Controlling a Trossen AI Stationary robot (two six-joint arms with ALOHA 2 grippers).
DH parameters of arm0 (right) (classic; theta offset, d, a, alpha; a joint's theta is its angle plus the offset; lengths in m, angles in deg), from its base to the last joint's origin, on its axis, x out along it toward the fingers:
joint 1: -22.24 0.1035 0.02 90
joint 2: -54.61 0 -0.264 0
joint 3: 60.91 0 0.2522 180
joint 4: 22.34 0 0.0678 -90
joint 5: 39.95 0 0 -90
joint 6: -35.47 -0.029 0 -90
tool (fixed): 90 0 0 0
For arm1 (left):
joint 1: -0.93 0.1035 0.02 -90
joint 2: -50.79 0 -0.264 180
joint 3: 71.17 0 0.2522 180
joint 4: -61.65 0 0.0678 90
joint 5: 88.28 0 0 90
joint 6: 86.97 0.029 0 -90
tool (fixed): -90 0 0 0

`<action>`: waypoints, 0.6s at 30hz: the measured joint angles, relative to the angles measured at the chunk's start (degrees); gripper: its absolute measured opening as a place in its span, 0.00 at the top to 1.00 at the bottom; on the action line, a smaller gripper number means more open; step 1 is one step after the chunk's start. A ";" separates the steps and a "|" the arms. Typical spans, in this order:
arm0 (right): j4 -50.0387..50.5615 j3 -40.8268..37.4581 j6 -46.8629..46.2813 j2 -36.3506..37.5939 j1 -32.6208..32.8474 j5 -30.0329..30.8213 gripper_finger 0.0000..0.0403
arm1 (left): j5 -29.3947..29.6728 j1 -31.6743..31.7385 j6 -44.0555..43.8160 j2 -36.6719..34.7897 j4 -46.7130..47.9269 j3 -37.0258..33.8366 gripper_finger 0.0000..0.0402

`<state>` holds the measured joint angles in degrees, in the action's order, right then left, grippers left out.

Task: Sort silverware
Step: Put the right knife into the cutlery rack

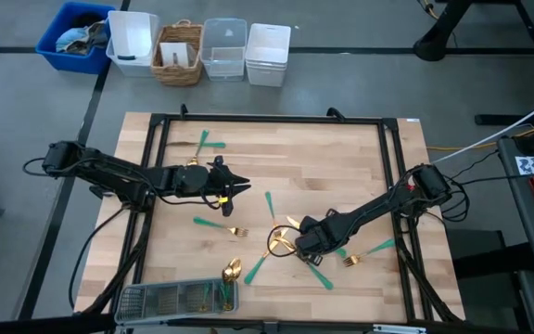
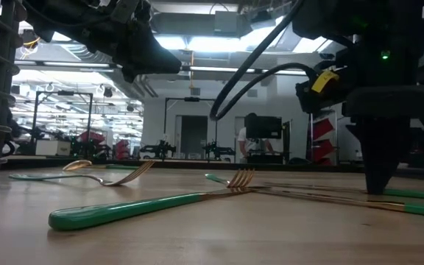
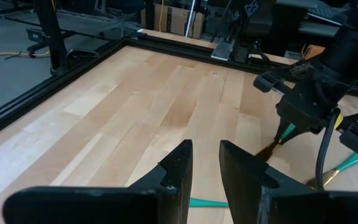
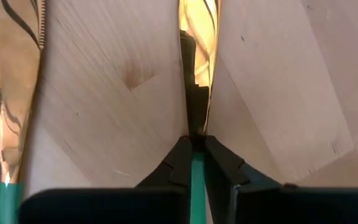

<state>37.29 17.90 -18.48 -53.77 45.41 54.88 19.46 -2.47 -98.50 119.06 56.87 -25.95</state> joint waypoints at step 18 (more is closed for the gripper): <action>2.85 3.03 3.27 -0.42 -0.06 1.14 0.90 | 0.00 0.02 0.00 0.00 -0.07 0.00 0.82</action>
<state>40.14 20.93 -15.22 -54.19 45.35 56.03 19.46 -2.45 -98.50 119.06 56.80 -25.95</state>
